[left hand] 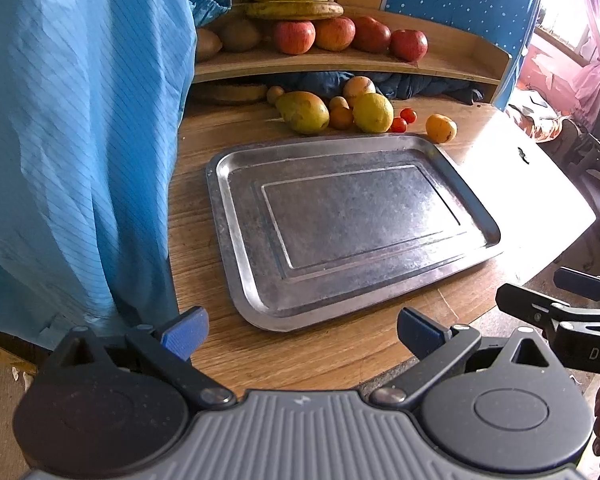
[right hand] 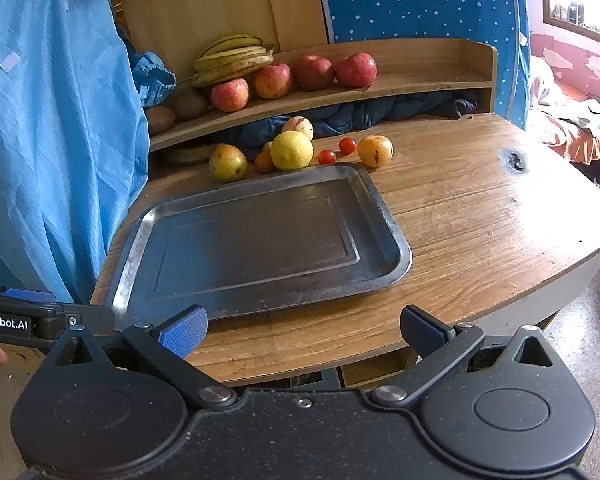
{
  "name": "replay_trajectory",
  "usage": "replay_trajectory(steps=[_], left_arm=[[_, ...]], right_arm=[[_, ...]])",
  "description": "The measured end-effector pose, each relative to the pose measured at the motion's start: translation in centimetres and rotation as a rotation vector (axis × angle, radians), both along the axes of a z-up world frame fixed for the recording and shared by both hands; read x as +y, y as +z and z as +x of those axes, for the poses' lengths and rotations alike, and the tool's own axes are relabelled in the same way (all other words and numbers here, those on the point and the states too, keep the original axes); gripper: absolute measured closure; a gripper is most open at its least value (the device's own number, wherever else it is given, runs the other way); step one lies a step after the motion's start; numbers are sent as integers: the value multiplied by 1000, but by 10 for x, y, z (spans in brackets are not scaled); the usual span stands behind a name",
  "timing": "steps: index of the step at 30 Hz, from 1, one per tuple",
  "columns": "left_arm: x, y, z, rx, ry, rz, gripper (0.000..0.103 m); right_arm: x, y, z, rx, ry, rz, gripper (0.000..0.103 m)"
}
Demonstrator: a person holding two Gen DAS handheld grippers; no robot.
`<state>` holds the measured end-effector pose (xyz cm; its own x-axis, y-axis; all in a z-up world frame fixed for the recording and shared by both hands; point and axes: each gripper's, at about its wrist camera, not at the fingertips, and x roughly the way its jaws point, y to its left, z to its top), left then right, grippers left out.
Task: Organize fruits
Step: 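Move both tools past the tray toward the loose fruits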
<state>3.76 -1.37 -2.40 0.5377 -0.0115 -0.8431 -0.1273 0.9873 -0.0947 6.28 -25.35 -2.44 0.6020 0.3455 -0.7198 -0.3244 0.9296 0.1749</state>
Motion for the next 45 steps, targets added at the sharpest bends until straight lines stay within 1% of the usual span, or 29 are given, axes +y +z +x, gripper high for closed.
replay_trajectory(steps=[16,22,25,34,40,45], left_arm=[[-7,-3,26,18,43,-22,1],[-10,-7,43,18,75,-53,1],[-10,-9,54,19,103,-63,1],[-15,-15,90,34,181,-68,1],[-28,-15,116,28,214,-61,1],[-43,-9,135,7,239,-42,1]], right_arm=[[-5,-3,30,13,57,-3,1],[-3,-1,45,2,124,-21,1],[-4,1,55,-18,157,-22,1],[-8,2,104,-38,230,-35,0],[-13,-2,141,-29,281,-33,0],[-24,-6,169,-33,303,-32,0]])
